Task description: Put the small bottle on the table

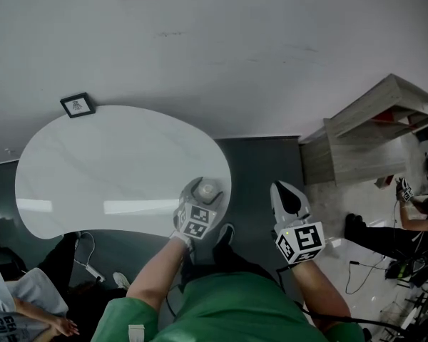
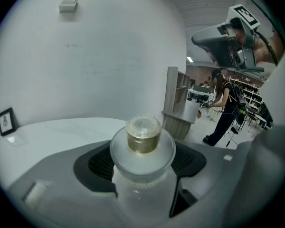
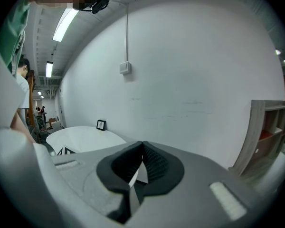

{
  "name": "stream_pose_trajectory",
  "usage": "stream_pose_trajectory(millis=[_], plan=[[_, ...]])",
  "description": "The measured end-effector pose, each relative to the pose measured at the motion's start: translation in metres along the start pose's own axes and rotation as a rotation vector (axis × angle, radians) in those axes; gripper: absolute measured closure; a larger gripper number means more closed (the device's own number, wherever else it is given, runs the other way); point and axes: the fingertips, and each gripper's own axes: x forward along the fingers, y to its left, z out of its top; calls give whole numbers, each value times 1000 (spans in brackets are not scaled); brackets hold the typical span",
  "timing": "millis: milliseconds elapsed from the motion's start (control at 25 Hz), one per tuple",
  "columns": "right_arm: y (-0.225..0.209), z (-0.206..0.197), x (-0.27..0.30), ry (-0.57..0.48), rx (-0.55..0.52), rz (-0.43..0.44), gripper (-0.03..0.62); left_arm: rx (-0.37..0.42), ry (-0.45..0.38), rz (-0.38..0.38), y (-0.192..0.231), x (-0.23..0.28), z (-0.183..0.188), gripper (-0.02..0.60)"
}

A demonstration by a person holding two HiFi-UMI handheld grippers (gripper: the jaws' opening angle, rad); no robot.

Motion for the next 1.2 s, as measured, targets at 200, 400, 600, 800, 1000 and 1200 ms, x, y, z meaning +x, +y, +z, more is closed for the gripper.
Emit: stream_pose_trajectory(millis=[200, 400, 600, 800, 1000, 1200], plan=[[4, 5, 0, -12, -1, -2, 592, 32, 5, -15, -1, 1, -1, 235], [14, 13, -1, -27, 0, -2, 592, 41, 17, -33, 1, -14, -1, 206], [26, 25, 0, -56, 13, -11, 592, 43, -5, -9, 13, -56, -3, 206], [46, 43, 1, -100, 15, -26, 592, 10, -63, 33, 39, -107, 4, 206], [74, 61, -5, -149, 22, -53, 592, -17, -156, 51, 55, -163, 24, 209], [105, 78, -19, -195, 15, -83, 592, -35, -249, 18, 66, -209, 57, 248]])
